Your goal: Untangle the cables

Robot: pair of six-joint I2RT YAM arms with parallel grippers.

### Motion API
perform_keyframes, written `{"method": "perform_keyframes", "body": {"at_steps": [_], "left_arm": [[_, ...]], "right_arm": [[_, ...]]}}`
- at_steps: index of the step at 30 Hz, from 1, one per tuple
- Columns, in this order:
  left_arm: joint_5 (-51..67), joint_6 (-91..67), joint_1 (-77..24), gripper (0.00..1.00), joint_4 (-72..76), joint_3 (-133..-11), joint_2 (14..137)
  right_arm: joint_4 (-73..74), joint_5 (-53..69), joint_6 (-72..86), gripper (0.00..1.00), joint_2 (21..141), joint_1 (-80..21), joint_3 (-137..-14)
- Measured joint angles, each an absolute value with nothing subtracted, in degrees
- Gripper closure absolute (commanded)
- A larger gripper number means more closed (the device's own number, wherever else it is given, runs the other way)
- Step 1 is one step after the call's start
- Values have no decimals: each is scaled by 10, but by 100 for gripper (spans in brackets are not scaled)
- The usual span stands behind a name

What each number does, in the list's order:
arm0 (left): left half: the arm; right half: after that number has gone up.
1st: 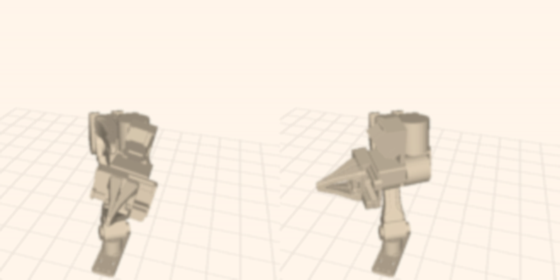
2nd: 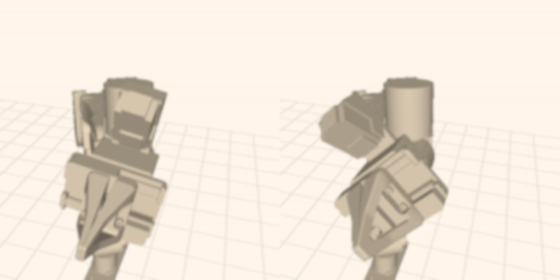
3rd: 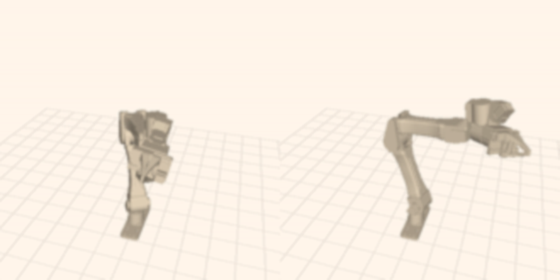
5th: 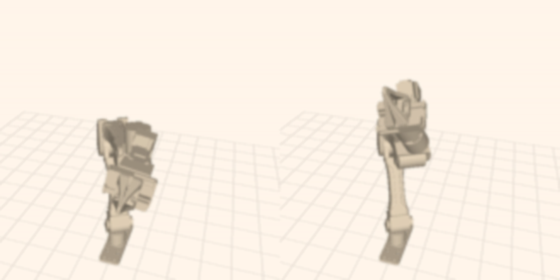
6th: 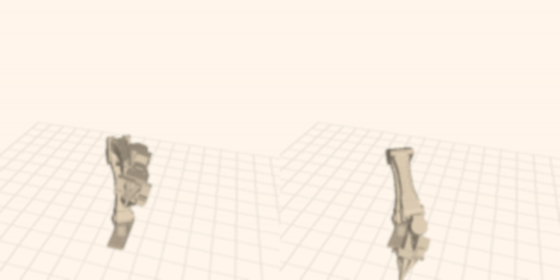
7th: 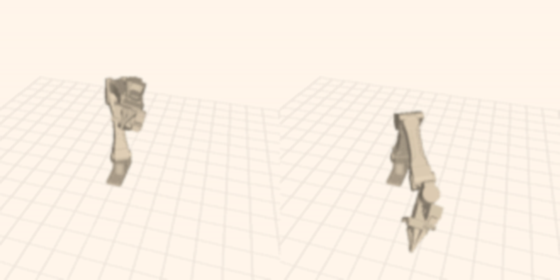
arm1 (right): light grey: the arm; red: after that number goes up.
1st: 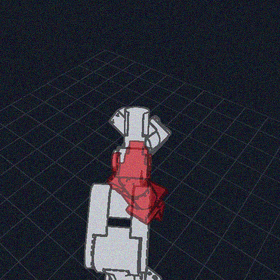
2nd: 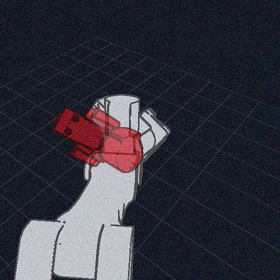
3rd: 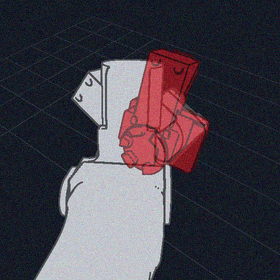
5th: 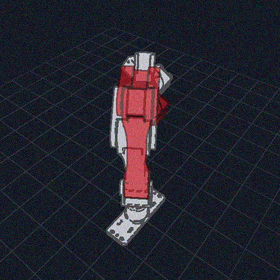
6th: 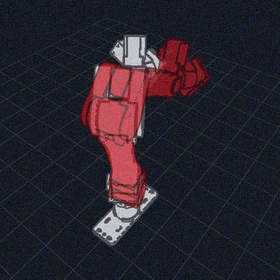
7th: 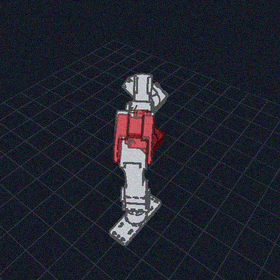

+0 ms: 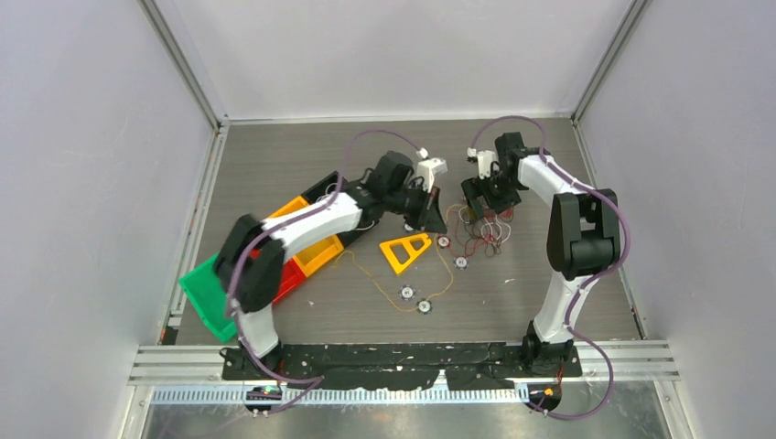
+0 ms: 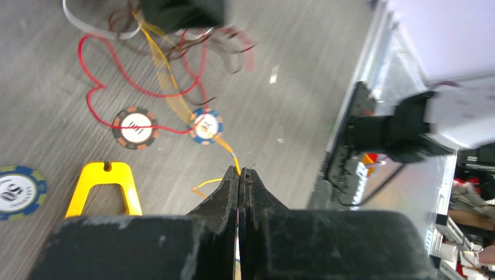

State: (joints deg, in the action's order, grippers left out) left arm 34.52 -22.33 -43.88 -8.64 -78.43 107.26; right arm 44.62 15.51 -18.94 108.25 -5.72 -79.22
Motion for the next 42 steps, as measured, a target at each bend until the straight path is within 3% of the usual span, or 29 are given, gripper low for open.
{"method": "perform_keyframes", "body": {"at_steps": [6,12,17,24,42], "left_arm": [[366,-154,-437,100,-173,-823,879],[392,-79,-381,100,-286,-979,762],[407,-48,-259,100,-360,-1067,747],[416,-20,-173,100,-416,-1080,742],[486,-59,46,100,-379,-1181,735]], "right_arm": [[433,125,-195,11,1099,-55,-791],[428,110,-201,8,1102,-47,-784],[424,112,-205,2,1102,-46,-772],[433,124,-209,1,1080,-46,-766],[454,130,-217,3,1063,-46,-766]]}}
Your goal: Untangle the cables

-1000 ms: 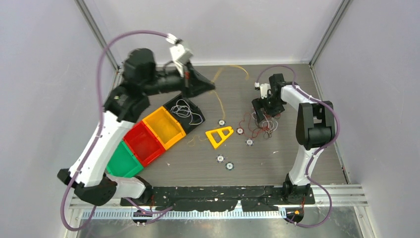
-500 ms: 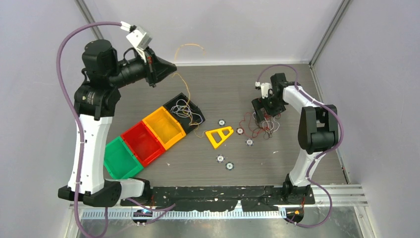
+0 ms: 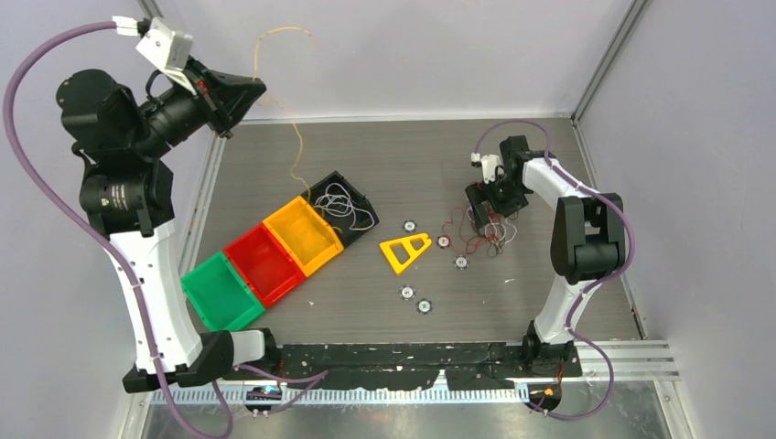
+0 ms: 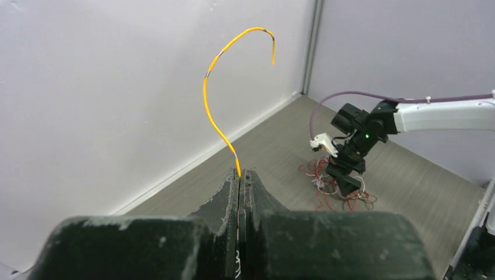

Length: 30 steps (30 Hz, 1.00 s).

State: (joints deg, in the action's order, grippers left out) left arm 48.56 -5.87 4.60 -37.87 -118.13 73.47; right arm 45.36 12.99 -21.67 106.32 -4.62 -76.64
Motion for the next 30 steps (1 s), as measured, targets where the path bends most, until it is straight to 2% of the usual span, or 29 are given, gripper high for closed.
{"method": "perform_keyframes", "body": {"at_steps": [7,16,27,30], "left_arm": [[519,-86,120,100,-340,-1173,726],[538,-61,160,100,-321,-1070,724],[570,17,229,100,-395,-1053,716],[575,50,230,100,-418,-1003,688]], "right_arm": [[455,131,-220,3,1063,-46,-766],[455,132,-222,3,1063,-46,-766],[460,132,-224,3,1063,-46,-766],[463,132,-224,3,1063,-46,-766]]}}
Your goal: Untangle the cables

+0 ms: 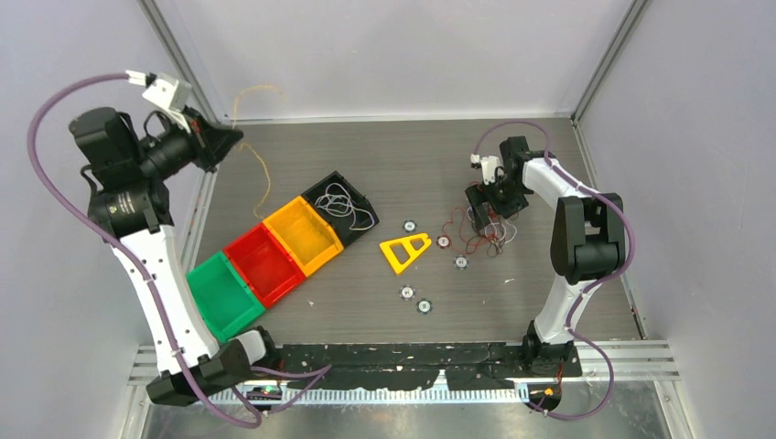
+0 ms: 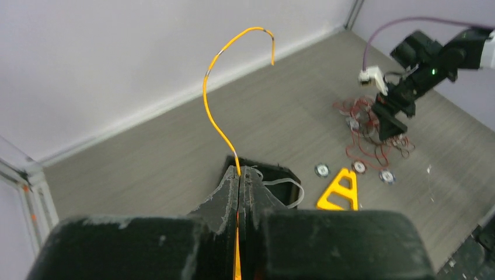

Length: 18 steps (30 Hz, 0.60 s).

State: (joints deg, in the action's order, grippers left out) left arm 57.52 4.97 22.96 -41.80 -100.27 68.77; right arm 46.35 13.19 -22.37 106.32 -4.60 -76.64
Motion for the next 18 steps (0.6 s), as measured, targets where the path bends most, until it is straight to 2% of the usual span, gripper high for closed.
{"method": "perform_keyframes", "body": {"at_steps": [10,18], "left_arm": [[547,76,174,100,-386,-729,646],[469,-29,56,100,-250,-698,693]], "right_arm": [[472,132,-224,3,1063,-46,-767],[472,135,-224,3,1063,-46,-767]]}}
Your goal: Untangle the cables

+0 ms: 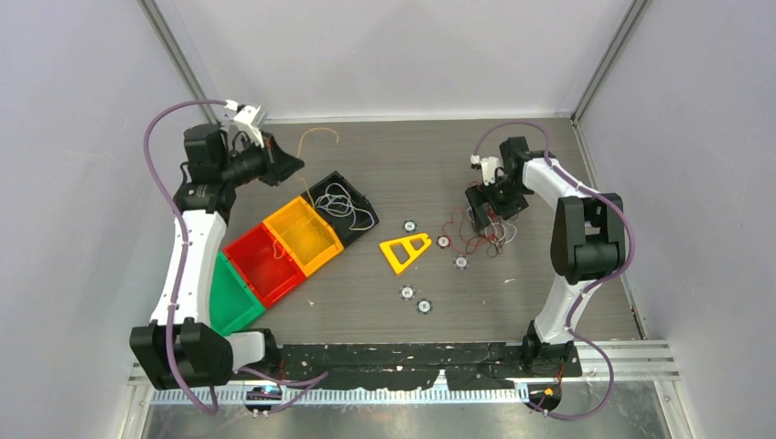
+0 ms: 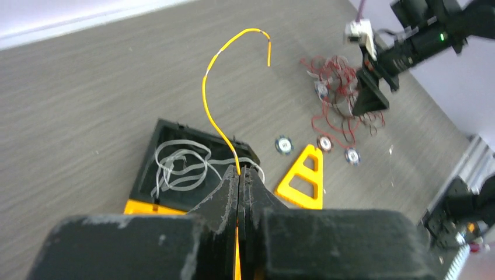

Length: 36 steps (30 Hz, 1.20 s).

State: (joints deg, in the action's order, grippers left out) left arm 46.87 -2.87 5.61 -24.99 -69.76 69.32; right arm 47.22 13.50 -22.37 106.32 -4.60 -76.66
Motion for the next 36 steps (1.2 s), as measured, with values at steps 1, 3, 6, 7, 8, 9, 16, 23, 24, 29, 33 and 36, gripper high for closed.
{"method": "perform_keyframes", "body": {"at_steps": [1,3,6,7,8,9,16,23,24,29,33,36], "left_arm": [[459,-46,47,100,-224,-697,701],[438,-76,39,100,-174,-697,717],[409,-124,37,100,-102,-697,749],[399,-140,36,100,-79,-693,759],[388,-154,34,100,-53,-684,765],[376,-166,33,100,-26,-669,768],[269,-191,20,100,88,-599,771],[163,-193,8,100,139,-597,773],[157,-193,8,100,138,-597,773],[140,-198,8,100,116,-573,751],[128,-222,8,100,75,-551,718],[121,-241,8,100,52,-551,703]], "right_arm": [[472,136,-224,3,1063,-46,-767],[472,139,-224,3,1063,-46,-767],[472,141,-224,3,1063,-46,-767],[472,141,-224,3,1063,-46,-767],[472,141,-224,3,1063,-46,-767],[472,141,-224,3,1063,-46,-767],[473,151,-224,3,1063,-46,-767],[489,242,-209,0,1031,-48,-770],[492,267,-203,1,1015,-53,-774],[438,347,-116,2,907,-138,-792],[308,357,-10,2,850,-283,-783],[201,349,58,5,855,-367,-768]]}}
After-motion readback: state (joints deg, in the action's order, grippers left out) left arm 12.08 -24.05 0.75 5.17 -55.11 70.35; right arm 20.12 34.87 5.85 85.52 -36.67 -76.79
